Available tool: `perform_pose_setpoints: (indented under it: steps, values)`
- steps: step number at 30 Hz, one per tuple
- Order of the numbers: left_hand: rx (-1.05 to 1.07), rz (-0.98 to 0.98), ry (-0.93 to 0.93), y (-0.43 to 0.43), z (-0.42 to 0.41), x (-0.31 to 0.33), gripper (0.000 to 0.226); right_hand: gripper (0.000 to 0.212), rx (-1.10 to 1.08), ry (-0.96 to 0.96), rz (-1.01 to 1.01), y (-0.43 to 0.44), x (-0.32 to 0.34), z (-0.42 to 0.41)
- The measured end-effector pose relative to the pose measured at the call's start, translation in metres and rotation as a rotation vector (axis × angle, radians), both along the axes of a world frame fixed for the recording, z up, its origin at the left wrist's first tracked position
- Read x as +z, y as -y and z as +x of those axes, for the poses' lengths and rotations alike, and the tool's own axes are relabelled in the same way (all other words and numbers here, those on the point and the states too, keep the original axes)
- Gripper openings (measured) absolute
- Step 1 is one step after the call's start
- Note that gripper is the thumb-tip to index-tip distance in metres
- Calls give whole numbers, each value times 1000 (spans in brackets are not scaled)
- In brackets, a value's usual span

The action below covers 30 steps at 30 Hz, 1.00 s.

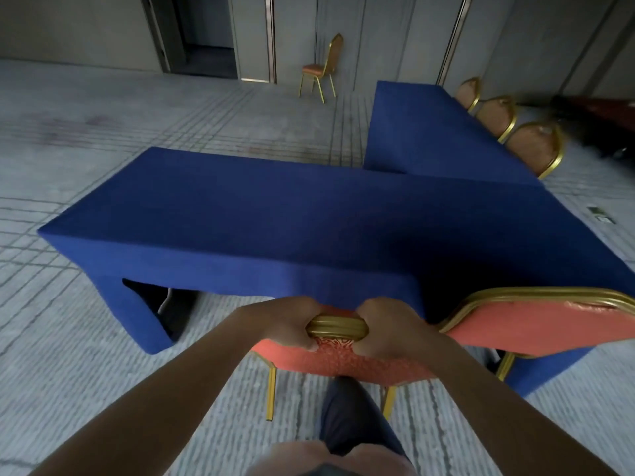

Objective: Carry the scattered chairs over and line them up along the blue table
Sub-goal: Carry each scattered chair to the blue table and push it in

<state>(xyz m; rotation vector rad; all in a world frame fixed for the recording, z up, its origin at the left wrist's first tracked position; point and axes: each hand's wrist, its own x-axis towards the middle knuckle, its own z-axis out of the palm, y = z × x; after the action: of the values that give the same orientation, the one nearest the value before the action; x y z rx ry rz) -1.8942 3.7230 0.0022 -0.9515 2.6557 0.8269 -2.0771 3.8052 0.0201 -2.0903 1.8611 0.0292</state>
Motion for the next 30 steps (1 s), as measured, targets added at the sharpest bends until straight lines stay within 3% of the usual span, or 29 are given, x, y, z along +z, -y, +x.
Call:
perform_pose_setpoints:
  steps: [22, 30]
  values:
    - [-13, 5, 0, 98, -91, -28, 42, 21, -37, -29, 8, 99, -31, -89]
    - [-6, 23, 9, 116, -107, -46, 60, 12, -56, -25, 26, 116, -48, -104]
